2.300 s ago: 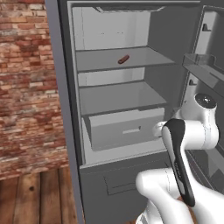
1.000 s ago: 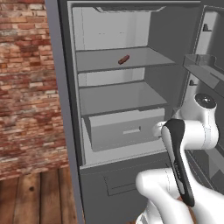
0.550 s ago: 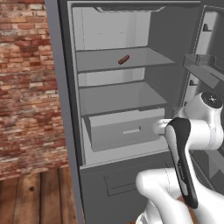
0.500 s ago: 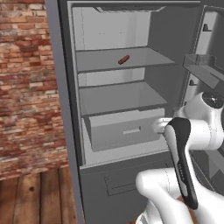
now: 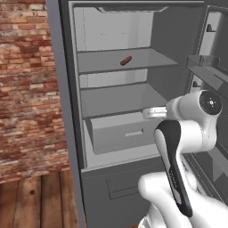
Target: Retrieve the sausage and cheese from the fridge and place them on the cutting board on the counter.
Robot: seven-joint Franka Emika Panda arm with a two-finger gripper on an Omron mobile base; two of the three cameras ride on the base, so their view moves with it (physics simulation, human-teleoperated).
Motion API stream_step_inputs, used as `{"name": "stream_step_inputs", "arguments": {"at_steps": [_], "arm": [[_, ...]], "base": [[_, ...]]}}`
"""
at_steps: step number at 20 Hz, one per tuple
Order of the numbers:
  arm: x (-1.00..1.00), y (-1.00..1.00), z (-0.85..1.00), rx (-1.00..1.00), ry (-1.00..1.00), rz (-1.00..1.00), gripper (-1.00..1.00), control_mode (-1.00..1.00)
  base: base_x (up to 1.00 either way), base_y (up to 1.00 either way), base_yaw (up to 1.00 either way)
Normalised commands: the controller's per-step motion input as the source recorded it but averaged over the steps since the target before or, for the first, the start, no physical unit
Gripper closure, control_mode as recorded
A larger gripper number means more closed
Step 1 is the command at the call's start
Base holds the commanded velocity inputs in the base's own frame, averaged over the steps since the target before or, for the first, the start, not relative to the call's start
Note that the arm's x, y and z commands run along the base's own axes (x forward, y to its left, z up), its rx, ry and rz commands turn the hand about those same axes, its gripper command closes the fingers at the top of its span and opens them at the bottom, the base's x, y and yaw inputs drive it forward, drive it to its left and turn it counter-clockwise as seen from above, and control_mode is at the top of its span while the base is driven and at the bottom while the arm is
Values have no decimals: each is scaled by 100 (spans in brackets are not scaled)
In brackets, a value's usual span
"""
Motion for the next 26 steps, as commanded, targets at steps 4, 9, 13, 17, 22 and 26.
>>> {"name": "stream_step_inputs", "arguments": {"at_steps": [4, 9, 13, 17, 22, 26], "arm": [[26, 10, 68, 0, -14, -4, -100, -100], [17, 0, 69, 0, -11, -5, -100, -100], [26, -6, 59, 0, -10, -4, -100, -100], [35, -9, 58, 0, -5, -5, -100, -100], [38, -1, 45, 0, -5, 0, -100, -100], [48, 0, 41, 0, 3, 0, -100, -100]], "base": [[0, 0, 0], [0, 0, 0], [0, 0, 0], [0, 0, 0], [0, 0, 0], [0, 0, 0]]}}
